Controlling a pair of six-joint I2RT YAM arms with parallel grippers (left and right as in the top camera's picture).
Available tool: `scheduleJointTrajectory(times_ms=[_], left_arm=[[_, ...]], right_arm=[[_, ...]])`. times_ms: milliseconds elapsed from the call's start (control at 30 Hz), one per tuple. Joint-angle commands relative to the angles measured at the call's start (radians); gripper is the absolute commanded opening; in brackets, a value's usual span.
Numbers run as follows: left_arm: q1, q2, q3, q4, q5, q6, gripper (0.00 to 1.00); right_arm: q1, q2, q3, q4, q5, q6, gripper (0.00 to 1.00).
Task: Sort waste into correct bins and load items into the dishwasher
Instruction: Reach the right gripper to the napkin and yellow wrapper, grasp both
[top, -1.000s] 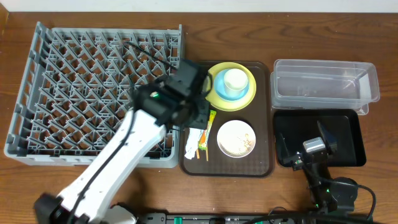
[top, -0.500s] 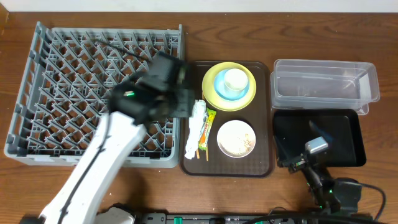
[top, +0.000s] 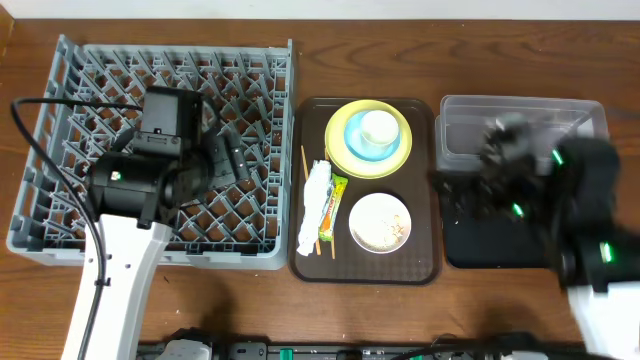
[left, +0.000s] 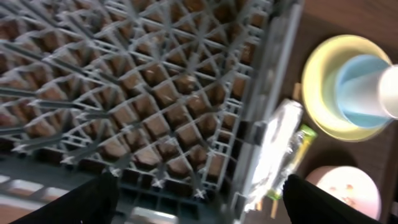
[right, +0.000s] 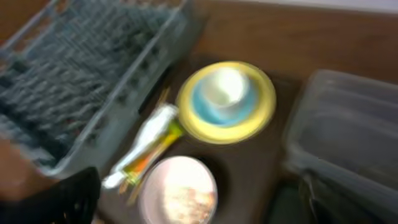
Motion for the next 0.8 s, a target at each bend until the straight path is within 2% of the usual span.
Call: scheduleJointTrajectory(times_ms=[0,100,167,267,300,467,567,600,733,767], left_arm=[[0.034,0.000,0.003,-0.011,-0.068,-0.021,0.88],[0.064,0.000,0.003,-0.011,-0.068,-0.021,0.89],[0.082,0.000,0.003,-0.016,-0.072,-0.019,0.90],[0.108,0.000,0.003,-0.043,-0.144,-0.003,0.93],[0.114,0.000,0.003,-0.049,-0.145,-0.004,0.93],[0.119,0.001,0.002,-0.056,-0.143,-0.014,0.93],[0.119,0.001,0.002,-0.056,-0.142,-0.014,0.93],[0.119,0.002,0.001,-0.061,-0.143,-0.014,0.93],[0.119,0.003,-0.003,-0.061,-0.143,-0.013,0.95],[0.119,0.004,-0.003,-0.061,-0.143,-0.013,0.99]], right_arm=[[0.135,0.173,0.143,-0.063,-0.092,0.005,0.99],[0.240,0.286,0.170,0.065,-0.269,0.026,0.99],[0.286,0.340,0.170,0.070,-0.356,0.074,0.99],[0.344,0.436,0.169,0.116,-0.355,0.150,0.99],[0.370,0.467,0.169,0.116,-0.284,0.203,0.93],[0.506,0.552,0.169,0.115,0.148,0.409,0.79],[0.590,0.591,0.169,0.120,0.326,0.502,0.70],[0.657,0.628,0.169,0.135,0.430,0.554,0.69],[0.744,0.707,0.169,0.146,0.558,0.637,0.70],[0.755,0.720,0.169,0.145,0.573,0.647,0.70]])
